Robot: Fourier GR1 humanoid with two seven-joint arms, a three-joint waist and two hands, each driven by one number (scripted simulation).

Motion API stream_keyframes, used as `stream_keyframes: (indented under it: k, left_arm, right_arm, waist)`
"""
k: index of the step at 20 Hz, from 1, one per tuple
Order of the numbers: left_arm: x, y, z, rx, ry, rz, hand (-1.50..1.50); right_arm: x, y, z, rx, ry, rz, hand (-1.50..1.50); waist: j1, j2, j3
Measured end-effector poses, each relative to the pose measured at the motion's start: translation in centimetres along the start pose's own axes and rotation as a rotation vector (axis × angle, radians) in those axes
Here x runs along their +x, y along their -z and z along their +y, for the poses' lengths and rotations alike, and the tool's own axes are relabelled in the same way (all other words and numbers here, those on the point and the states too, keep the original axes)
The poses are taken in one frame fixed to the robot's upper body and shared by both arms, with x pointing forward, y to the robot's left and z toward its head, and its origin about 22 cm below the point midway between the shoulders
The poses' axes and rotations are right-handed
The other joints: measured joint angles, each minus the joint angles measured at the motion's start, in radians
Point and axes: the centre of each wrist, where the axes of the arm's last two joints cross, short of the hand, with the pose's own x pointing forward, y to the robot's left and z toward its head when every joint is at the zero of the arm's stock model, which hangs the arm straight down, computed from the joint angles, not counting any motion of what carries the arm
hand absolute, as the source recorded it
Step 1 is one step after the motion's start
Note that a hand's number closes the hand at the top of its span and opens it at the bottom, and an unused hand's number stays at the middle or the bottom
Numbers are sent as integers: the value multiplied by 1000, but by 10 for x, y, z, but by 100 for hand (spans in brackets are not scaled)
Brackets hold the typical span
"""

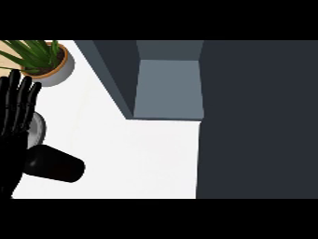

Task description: Pick up the wine, place it into the cabinet and close the cabinet

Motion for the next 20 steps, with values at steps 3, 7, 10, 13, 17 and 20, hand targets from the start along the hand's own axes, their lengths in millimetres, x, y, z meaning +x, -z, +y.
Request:
stream_keyframes:
  k: [3, 7, 10, 13, 17, 20]
  left_arm:
    - [-2, -4, 15, 56, 17, 25, -150]
    - [-1, -14, 39, 180, -5, 85, -150]
    - [3, -22, 43, 241, -105, 172, -150]
    - [22, -24, 49, 271, -158, 214, -150]
    - [53, -22, 56, 286, -186, 240, -150]
    - [69, -22, 50, 300, -199, 262, -150]
  right_arm:
    - [-1, -4, 1, -14, 8, 20, -150]
    - [13, -20, 0, -25, 56, 56, -150]
    - [22, -33, 7, 20, 160, 110, -150]
    - [42, -42, 10, 52, 213, 138, -150]
    - [61, -45, 14, 67, 238, 150, -150]
    - [68, -45, 23, 78, 250, 165, -150]
  waist:
    - [-11, -14, -4]
    - [-17, -24, -7]
    - [-20, -29, -8]
    - [-22, -30, -8]
    - [-22, -29, -8]
    - [-23, -29, -8]
